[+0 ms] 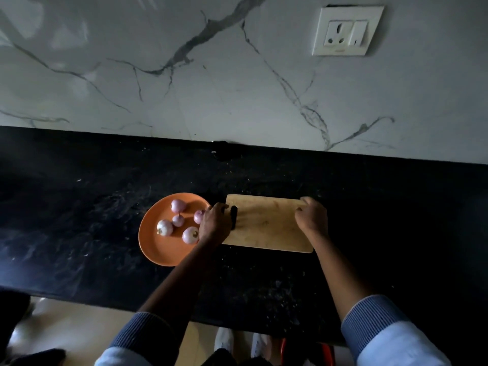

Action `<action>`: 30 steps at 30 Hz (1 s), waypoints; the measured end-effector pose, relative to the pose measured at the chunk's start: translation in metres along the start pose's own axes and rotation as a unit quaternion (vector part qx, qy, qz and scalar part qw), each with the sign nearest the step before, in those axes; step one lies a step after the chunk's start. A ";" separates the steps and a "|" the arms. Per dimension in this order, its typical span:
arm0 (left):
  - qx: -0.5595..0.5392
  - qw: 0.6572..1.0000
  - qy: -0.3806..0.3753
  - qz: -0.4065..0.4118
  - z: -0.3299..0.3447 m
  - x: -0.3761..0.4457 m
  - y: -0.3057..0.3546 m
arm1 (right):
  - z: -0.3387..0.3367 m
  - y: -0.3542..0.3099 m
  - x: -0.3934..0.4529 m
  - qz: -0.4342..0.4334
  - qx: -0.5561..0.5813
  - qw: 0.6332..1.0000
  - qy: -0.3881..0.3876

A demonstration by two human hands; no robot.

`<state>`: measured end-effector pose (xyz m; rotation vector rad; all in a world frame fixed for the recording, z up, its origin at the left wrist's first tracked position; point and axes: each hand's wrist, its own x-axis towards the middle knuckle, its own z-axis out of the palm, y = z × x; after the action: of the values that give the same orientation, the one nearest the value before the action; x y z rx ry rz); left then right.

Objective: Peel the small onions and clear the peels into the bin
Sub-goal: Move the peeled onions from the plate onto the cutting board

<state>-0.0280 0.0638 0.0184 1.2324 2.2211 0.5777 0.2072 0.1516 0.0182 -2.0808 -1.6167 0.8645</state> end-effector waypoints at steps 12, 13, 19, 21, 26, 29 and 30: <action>-0.094 0.994 0.057 0.024 -0.100 -0.008 -0.052 | 0.082 -0.135 -0.067 -0.239 0.013 0.952 -0.189; -0.086 0.995 0.055 0.011 -0.107 -0.008 -0.063 | 0.092 -0.144 -0.074 -0.258 -0.001 0.944 -0.206; 0.025 0.998 -0.019 -0.058 -0.133 -0.012 -0.126 | 0.144 -0.154 -0.094 -0.325 -0.171 0.890 -0.270; 0.018 0.997 -0.045 -0.053 -0.129 -0.010 -0.135 | 0.150 -0.148 -0.091 -0.334 -0.199 0.885 -0.255; -0.023 0.999 -0.042 -0.025 -0.110 -0.002 -0.145 | 0.153 -0.138 -0.086 -0.318 -0.206 0.895 -0.235; -0.037 0.999 -0.007 -0.023 -0.105 0.000 -0.141 | 0.146 -0.139 -0.084 -0.304 -0.152 0.916 -0.212; -0.042 0.999 0.011 -0.021 -0.106 0.002 -0.140 | 0.143 -0.140 -0.082 -0.292 -0.128 0.926 -0.203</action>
<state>-0.1849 -0.0149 0.0160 1.1396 2.2119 0.6655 -0.0025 0.0998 0.0187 -1.4530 -2.5064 0.9353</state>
